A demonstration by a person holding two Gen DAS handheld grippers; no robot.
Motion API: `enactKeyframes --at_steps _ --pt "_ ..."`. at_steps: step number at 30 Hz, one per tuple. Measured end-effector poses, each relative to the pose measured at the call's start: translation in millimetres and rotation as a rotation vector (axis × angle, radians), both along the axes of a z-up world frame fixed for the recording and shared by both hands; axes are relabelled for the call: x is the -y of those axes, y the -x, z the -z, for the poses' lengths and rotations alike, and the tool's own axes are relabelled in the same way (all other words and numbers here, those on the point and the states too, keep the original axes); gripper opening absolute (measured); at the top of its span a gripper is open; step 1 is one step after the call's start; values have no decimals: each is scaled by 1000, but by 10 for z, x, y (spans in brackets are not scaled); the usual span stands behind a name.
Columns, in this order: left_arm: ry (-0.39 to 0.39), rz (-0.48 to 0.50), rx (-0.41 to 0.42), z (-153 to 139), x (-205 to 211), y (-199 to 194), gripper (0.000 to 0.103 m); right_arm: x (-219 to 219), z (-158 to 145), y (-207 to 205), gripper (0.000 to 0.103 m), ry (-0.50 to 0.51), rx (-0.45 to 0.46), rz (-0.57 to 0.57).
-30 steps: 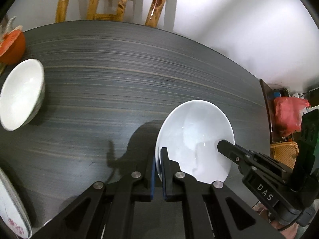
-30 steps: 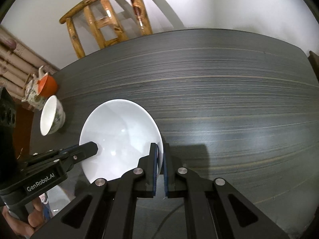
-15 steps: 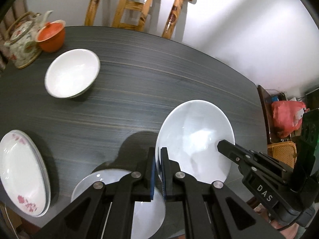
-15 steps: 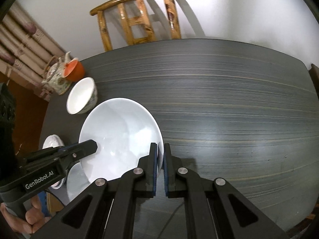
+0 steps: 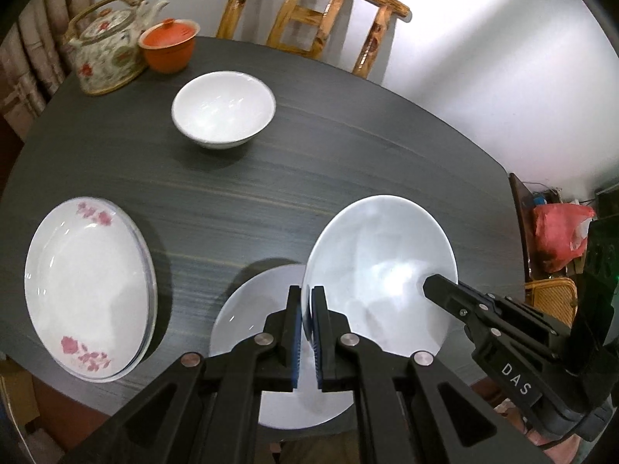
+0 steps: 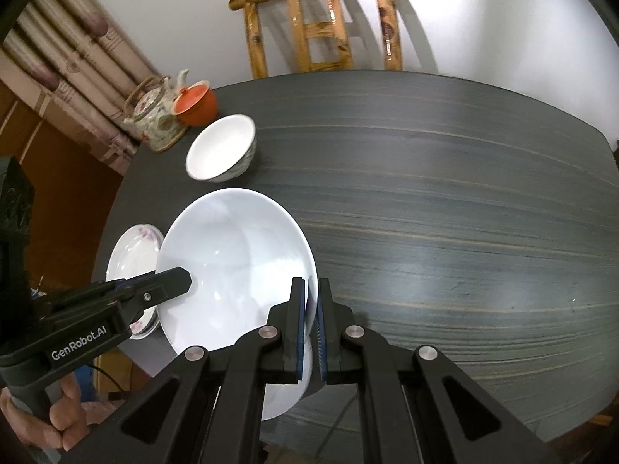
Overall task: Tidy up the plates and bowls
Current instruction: 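Carry the white bowl with the right tool and lower it into the first bowl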
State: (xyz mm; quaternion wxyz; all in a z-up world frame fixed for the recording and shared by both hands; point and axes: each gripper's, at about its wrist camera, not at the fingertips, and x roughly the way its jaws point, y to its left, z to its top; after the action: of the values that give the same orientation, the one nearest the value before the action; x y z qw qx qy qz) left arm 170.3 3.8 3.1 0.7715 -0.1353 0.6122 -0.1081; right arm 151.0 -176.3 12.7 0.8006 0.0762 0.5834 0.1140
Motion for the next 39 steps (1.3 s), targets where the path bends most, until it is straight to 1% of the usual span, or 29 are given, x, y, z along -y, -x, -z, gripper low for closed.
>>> enactKeyframes --at_steps 9,17,22,29,39 --pt "-2 -20 -50 262 -207 188 5 -223 212 204 6 0 -41 -26" --pt "-23 -17 -81 497 -225 312 5 -259 455 348 6 -18 -87 -13" --pt "-42 -14 -96 632 -203 353 6 -317 566 383 6 -2 -107 -19" --pt "-94 6 -80 671 -131 373 6 -288 663 439 7 1 -128 -12" --pt "-129 16 -86 771 -43 376 7 -292 758 446 8 7 -143 -4"
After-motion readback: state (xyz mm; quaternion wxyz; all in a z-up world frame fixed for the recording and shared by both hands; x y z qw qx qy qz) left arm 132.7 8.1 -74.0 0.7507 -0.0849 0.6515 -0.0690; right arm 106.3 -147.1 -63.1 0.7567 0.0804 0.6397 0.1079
